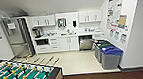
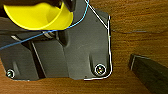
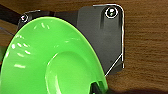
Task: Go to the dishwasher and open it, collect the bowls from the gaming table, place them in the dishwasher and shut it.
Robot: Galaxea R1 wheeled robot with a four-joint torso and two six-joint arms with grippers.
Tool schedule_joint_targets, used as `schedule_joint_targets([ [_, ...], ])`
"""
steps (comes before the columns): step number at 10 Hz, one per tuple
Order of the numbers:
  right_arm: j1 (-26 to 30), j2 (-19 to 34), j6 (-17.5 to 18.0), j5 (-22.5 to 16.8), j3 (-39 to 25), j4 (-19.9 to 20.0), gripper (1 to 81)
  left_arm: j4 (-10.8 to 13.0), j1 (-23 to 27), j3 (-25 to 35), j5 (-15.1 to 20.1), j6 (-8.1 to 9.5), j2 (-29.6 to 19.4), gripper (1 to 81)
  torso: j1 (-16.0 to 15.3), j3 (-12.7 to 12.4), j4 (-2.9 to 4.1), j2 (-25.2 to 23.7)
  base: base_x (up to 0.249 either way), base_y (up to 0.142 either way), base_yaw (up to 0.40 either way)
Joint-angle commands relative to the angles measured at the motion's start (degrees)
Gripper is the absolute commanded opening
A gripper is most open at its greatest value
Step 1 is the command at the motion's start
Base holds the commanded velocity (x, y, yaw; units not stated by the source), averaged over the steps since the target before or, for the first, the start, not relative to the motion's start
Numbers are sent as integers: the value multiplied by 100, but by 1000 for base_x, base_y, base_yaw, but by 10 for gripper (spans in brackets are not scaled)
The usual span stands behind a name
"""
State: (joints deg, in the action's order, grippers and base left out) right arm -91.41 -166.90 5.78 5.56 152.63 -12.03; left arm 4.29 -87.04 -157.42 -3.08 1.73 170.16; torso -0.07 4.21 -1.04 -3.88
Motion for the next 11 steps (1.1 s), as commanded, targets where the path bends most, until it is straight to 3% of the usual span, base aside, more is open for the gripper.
schedule_joint_targets([
  [1,223,49,-7,-275,3,-10,10,2,270,-17,282,-6,-43,10,0,0,0,0,125,0,0],
  [11,232,-39,-33,-283,3,-27,10,2,271,-17,282,-15,-43,10,0,0,0,0,124,0,0],
])
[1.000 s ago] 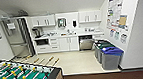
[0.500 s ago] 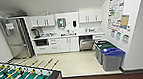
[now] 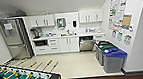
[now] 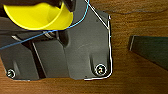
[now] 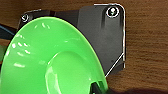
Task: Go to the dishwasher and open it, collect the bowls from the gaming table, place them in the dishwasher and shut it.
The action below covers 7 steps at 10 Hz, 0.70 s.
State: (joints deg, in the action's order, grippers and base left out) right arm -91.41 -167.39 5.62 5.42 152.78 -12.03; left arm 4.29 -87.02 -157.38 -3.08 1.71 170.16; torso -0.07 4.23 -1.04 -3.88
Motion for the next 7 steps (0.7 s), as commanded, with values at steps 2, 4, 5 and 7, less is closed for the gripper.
schedule_joint_targets([
  [2,241,10,-17,-279,-4,-27,10,10,259,-21,282,-12,-43,10,-2,0,0,0,124,0,0],
  [4,249,10,-17,-279,5,-18,10,10,259,-21,282,-12,-43,10,2,-2,0,0,125,0,0],
  [5,249,10,-17,-270,5,-18,10,10,259,-21,282,-12,-34,10,0,0,0,2,126,0,0],
  [7,249,10,-17,-279,5,-18,10,10,260,-21,282,-12,-34,10,0,-2,0,2,126,-62,0],
])
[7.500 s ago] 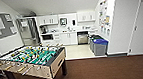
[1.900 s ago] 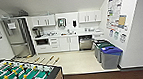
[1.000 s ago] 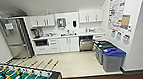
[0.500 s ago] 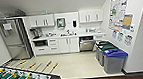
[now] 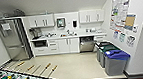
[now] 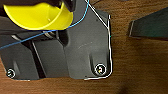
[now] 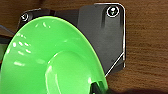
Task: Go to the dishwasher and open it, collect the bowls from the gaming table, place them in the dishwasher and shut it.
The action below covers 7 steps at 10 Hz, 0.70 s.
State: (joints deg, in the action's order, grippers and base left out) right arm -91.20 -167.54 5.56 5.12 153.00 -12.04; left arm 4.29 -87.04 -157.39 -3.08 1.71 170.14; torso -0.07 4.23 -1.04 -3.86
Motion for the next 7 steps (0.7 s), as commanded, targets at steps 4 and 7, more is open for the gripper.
schedule_joint_targets([
  [4,229,25,-11,-240,0,-17,10,2,270,-20,282,-4,-33,10,0,0,0,0,126,-73,0],
  [7,220,25,-11,-240,0,-17,10,2,262,-20,282,-12,-33,10,0,0,0,0,126,-47,0],
])
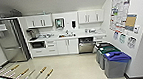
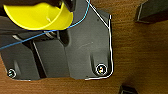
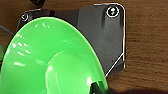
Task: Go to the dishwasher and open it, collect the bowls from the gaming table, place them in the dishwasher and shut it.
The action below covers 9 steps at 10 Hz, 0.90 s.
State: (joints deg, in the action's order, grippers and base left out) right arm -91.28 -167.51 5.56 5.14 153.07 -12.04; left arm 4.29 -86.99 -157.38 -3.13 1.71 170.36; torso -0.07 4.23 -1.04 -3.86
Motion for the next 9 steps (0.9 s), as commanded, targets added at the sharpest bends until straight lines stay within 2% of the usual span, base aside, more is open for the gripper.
schedule_joint_targets([
  [1,237,22,-11,-242,-6,-17,10,2,257,-21,287,-12,-55,10,0,-2,0,0,129,0,0],
  [9,246,13,-11,-242,21,-17,10,-7,257,-21,287,-12,-55,10,2,-2,0,0,133,0,0],
])
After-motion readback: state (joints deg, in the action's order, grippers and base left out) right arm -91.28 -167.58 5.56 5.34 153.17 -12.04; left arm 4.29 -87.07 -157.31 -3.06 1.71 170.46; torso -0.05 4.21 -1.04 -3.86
